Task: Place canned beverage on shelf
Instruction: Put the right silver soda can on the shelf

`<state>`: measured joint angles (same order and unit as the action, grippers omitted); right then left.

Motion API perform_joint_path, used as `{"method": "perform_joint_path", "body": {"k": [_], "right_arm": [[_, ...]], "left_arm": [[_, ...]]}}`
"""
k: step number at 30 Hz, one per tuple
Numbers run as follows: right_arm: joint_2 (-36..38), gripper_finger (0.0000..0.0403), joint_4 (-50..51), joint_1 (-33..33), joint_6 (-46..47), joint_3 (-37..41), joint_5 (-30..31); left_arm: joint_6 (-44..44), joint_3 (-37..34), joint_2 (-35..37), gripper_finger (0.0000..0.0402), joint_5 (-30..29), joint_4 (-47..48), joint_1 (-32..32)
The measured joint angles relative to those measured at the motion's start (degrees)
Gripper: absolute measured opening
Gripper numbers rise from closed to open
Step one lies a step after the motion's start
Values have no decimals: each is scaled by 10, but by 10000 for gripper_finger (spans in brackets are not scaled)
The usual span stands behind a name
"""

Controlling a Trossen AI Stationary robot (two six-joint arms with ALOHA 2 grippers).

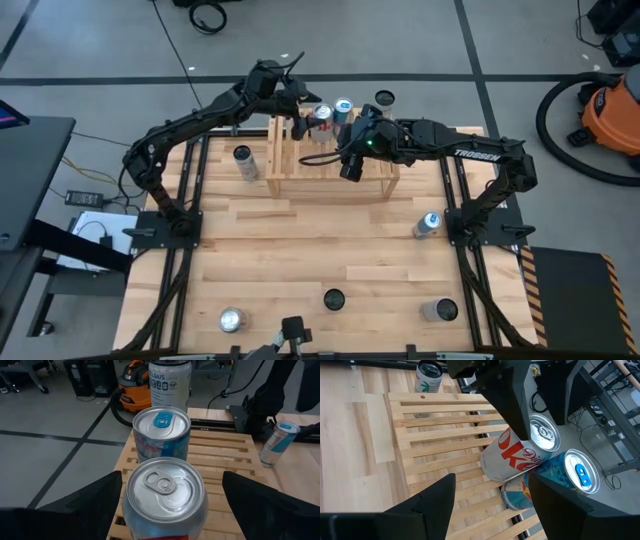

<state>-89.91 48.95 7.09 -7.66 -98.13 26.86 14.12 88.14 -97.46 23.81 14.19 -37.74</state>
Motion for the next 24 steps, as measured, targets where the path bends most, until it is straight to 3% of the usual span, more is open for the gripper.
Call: {"method": "perform_joint_path", "body": {"k": [24], "right_arm": [[0, 257, 1, 0, 0, 0, 0]], "left_arm": [[2, 0, -20, 354, 0, 7, -3]]}}
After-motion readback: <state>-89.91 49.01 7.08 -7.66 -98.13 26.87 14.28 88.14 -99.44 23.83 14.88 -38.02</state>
